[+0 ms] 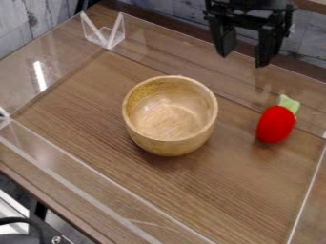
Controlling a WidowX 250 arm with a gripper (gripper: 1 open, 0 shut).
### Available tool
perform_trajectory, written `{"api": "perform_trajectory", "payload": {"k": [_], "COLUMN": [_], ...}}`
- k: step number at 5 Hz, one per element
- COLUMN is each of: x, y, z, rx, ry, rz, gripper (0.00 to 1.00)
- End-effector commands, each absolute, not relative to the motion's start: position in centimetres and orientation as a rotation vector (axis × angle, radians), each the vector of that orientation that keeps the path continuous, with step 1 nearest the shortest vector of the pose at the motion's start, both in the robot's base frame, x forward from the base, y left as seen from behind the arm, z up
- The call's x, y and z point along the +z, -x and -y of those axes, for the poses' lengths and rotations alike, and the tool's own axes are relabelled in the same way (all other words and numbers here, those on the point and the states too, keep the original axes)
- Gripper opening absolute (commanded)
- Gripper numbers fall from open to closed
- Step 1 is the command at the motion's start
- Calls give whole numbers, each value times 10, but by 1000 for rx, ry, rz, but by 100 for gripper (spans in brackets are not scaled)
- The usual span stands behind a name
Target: Move the red fruit to the right side of the table
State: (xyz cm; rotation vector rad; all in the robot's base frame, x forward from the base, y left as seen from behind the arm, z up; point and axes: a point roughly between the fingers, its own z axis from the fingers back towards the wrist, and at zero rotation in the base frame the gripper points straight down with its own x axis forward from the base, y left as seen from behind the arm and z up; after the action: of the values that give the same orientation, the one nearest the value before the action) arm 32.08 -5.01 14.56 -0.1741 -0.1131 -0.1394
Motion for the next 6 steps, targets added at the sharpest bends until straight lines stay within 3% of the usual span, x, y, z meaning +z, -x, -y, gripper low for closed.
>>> {"api": "perform_trajectory", "payload": {"k": [1, 4, 6], "x": [149, 120, 127], "y": [-323, -333, -334], "z": [49, 45, 3], "rx": [-116, 23, 45], "ry": [150, 85, 65], "rz": [174, 211, 246], "gripper": [100, 100, 100]}}
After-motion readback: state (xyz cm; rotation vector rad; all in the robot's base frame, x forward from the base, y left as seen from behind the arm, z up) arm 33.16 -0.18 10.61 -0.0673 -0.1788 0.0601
